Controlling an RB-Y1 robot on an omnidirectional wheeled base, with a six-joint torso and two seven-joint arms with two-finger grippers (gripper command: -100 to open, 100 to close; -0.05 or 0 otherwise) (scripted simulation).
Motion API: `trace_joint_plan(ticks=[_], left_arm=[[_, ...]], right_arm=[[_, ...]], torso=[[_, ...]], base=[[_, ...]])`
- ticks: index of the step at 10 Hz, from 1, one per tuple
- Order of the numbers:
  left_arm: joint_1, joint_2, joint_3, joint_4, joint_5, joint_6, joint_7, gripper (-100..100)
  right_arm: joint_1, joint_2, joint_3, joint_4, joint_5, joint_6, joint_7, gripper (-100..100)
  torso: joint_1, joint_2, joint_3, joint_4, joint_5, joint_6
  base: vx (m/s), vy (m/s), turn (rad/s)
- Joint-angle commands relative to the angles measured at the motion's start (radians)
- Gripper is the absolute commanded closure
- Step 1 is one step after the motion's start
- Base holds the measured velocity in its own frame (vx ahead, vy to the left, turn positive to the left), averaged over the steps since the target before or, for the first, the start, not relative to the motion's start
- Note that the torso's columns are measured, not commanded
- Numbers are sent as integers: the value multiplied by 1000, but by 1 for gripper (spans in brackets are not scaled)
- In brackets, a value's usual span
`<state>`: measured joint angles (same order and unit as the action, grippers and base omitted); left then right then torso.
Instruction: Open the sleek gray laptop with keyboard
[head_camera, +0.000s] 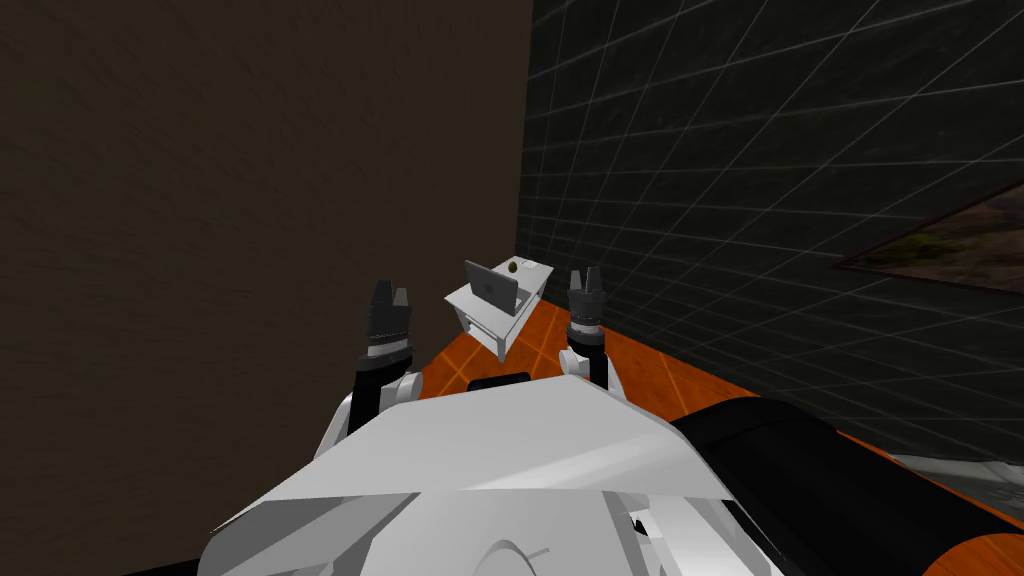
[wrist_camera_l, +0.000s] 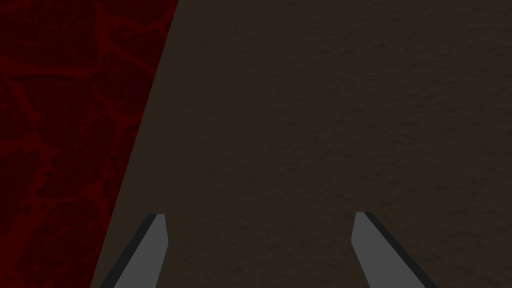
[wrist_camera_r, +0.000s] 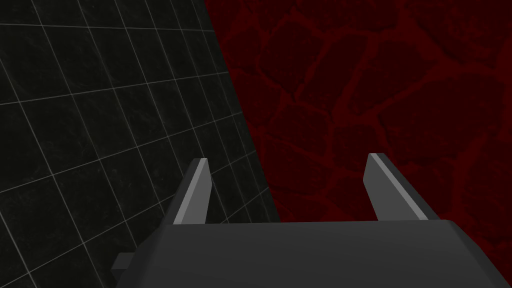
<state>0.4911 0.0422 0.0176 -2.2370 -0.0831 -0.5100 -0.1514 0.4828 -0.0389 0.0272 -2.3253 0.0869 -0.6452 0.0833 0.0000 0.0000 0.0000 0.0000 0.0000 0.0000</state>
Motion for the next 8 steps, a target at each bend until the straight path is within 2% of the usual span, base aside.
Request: trace_joint_plan(ticks=[1, 8], left_arm=[[0, 0, 0, 0, 0, 0, 0, 0], [0, 0, 0, 0, 0, 0, 0, 0]], right_arm=[[0, 0, 0, 0, 0, 0, 0, 0], [0, 0, 0, 0, 0, 0, 0, 0]], torso=[[0, 40, -82, 41, 0, 0], [0, 544, -1087, 544, 0, 0]], base=[[0, 0, 0], [0, 0, 0]])
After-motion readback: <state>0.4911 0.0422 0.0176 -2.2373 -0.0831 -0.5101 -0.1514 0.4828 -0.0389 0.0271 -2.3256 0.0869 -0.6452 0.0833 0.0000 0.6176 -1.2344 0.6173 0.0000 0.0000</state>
